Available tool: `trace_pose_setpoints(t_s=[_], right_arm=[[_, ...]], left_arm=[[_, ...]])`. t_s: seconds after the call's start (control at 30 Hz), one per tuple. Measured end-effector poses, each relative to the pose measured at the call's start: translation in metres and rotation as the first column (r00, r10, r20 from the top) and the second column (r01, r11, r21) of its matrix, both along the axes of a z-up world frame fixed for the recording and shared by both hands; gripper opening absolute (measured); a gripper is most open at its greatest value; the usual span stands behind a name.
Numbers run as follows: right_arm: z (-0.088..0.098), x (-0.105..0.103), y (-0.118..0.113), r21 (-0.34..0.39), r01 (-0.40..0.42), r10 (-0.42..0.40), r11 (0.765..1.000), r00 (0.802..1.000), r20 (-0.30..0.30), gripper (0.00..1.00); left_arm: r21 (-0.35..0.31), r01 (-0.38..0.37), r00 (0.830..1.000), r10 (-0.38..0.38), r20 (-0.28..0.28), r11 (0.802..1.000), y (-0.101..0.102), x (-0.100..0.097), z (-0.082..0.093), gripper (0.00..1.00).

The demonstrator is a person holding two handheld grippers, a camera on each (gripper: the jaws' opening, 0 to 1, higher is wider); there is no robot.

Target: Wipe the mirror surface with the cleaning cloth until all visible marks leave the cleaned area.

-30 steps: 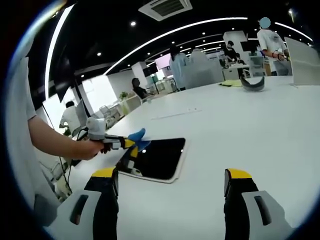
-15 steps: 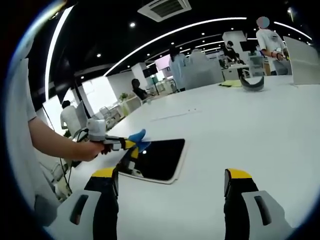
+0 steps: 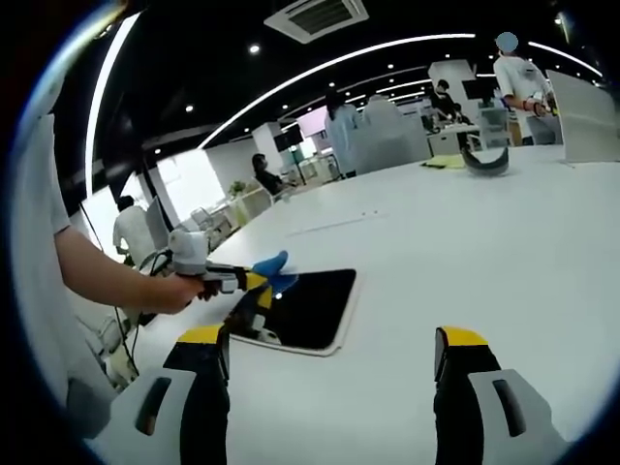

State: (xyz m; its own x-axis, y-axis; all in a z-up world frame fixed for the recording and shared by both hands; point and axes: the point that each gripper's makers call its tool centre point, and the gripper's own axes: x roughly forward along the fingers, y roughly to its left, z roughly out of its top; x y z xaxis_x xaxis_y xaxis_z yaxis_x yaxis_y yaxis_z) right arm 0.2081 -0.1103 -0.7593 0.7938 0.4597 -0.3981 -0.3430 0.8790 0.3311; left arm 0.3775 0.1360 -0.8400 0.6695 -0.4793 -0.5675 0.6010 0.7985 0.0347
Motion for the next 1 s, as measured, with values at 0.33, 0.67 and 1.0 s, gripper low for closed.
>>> trace_pose_setpoints(t_s=[0.33,0.67,1.0], right_arm=[[-0.001,-0.001,-0.001,0.001,0.004,-0.004,1.000,1.000,-0.003,0.87],[-0.003,-0.002,0.000,0.006,0.000,0.000,1.000,1.000,-0.007,0.86],[0.000,-0.001,-0.001,0.008,0.006,-0.006,1.000,1.000,0.000,0.86]], left_arm=[[-0.003,0.011,1.000,-0.011,-0.003,1.000,-0.006,-0.001,0.000,0.07],[0.000,0.022,1.000,-0.022,-0.002,1.000,-0.012,-0.001,0.000,0.07],[-0.002,0.045,0.999,-0.045,-0.002,0.999,-0.024,-0.004,0.000,0.07]])
